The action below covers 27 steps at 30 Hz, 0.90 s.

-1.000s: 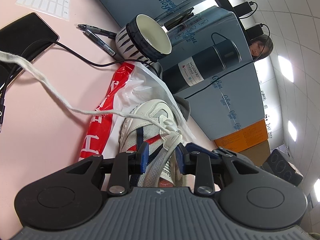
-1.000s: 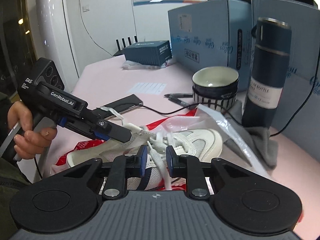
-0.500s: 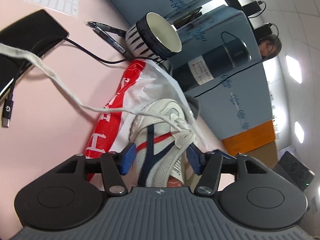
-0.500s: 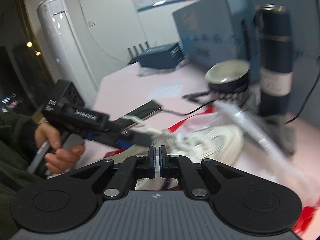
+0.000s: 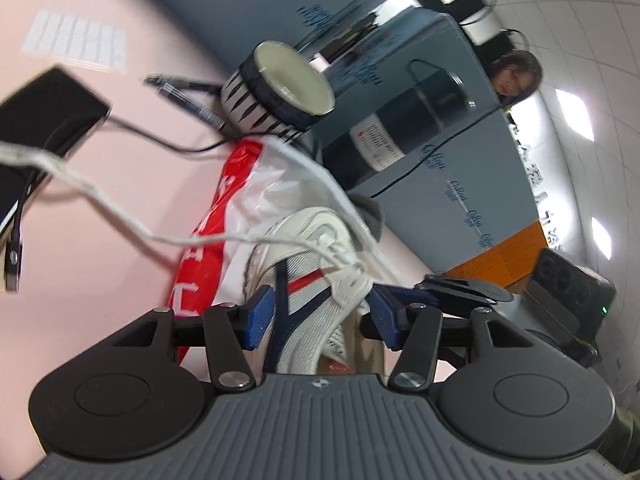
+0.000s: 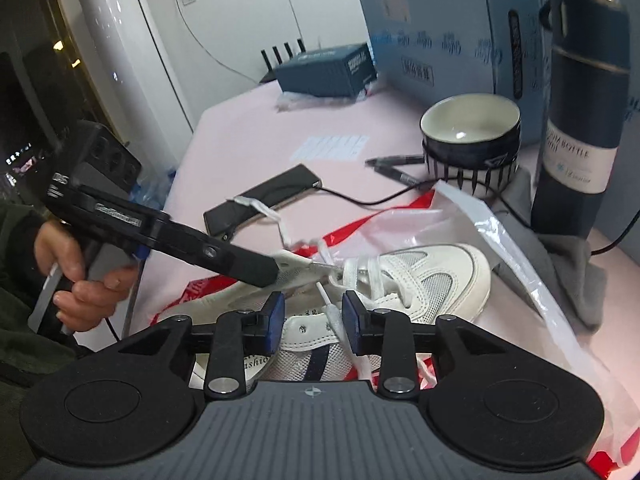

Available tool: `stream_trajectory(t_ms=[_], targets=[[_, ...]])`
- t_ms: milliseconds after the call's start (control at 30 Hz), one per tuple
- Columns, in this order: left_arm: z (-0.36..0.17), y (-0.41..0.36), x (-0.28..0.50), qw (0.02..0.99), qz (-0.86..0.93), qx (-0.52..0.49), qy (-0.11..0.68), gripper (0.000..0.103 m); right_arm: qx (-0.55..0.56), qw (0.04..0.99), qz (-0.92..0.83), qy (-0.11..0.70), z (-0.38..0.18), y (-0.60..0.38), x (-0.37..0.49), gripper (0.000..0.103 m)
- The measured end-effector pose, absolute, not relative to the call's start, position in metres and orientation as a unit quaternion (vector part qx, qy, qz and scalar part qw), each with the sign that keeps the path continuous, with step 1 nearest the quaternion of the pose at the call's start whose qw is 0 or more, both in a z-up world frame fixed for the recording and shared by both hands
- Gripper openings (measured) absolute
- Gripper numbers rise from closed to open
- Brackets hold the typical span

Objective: Lace up shoes with both hands

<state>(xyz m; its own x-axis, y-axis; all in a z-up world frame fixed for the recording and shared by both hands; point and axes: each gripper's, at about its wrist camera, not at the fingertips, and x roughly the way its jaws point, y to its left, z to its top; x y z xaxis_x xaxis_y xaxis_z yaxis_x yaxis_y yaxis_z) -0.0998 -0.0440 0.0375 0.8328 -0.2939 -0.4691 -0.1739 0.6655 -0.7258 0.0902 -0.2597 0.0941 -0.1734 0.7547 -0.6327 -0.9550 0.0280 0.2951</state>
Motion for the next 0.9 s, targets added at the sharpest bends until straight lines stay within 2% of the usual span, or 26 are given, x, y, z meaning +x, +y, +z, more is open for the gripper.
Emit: stream_trajectory(t_ms=[100,133,167,367,567,767,900], targets=[[0.045,-0.047,-0.103,0.878,-0.036,-0.388,0.279,0.05,-0.142,0.626,0.687,0.342,0.098,-0.263,0.088,0.019],[0.047,-0.047,-0.104,0.881,-0.037,-0.381,0.277,0.05,-0.139,0.629,0.686,0.338,0.101,-0.266,0.088,0.007],[0.049,-0.048,-0.104,0.884,-0.036,-0.376,0.277,0.05,-0.133,0.633,0.686,0.334,0.105,-0.269,0.088,0.003],[0.06,-0.064,-0.1,0.908,-0.046,-0.299,0.29,0.05,-0.094,0.659,0.676,0.316,0.125,-0.285,0.096,0.003],[0.065,-0.087,-0.089,0.929,-0.043,-0.201,0.307,0.049,-0.069,0.697,0.638,0.319,0.116,-0.28,0.111,0.003],[0.064,-0.086,-0.091,0.929,-0.039,-0.197,0.31,0.048,-0.113,0.728,0.605,0.301,0.083,-0.259,0.109,0.004],[0.063,-0.084,-0.096,0.929,-0.037,-0.202,0.307,0.048,-0.115,0.731,0.608,0.288,0.075,-0.263,0.105,0.01]])
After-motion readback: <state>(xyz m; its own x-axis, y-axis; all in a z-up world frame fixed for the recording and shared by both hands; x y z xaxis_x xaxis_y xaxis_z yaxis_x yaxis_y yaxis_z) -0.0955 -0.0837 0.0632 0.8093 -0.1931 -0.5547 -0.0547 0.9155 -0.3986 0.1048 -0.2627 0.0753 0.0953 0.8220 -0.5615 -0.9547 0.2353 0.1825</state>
